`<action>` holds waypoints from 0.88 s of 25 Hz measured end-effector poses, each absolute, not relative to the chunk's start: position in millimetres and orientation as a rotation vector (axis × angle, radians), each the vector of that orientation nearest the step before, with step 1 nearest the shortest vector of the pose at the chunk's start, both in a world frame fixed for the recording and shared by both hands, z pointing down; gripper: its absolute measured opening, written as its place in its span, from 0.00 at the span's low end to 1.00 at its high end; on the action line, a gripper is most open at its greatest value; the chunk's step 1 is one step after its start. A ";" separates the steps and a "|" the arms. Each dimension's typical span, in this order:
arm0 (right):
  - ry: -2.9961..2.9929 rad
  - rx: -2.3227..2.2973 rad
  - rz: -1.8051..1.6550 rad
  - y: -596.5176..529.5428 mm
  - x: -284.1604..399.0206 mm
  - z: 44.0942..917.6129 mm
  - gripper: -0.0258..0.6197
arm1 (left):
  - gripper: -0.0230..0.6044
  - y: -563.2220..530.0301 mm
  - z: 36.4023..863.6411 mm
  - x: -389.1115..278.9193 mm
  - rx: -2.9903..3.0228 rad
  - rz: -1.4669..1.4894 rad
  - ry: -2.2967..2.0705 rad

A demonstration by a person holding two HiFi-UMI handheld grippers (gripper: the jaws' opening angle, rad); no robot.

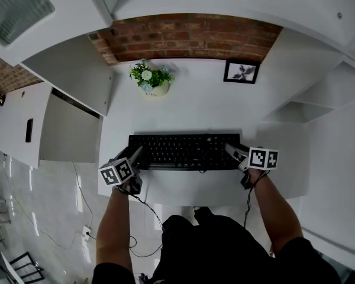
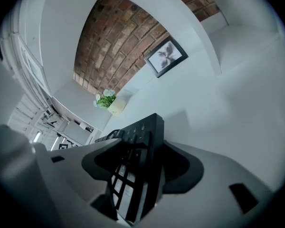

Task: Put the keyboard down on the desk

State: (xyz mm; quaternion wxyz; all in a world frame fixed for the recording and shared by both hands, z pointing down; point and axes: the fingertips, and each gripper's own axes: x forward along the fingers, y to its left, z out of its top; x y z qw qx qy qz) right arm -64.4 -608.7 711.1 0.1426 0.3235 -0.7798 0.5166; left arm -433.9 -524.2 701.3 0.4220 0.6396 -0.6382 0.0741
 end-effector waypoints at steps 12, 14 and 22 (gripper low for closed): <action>-2.173 1.010 1.195 -611.2 -59.8 724.0 0.46 | 0.52 -523.9 700.2 -433.3 1.656 0.430 -1.716; -2.163 1.017 1.179 -611.5 -59.5 723.9 0.46 | 0.52 -523.3 698.5 -433.0 1.658 0.435 -1.725; -2.137 1.090 1.005 -612.3 -56.7 720.3 0.46 | 0.41 -518.8 683.8 -432.0 1.710 0.500 -1.782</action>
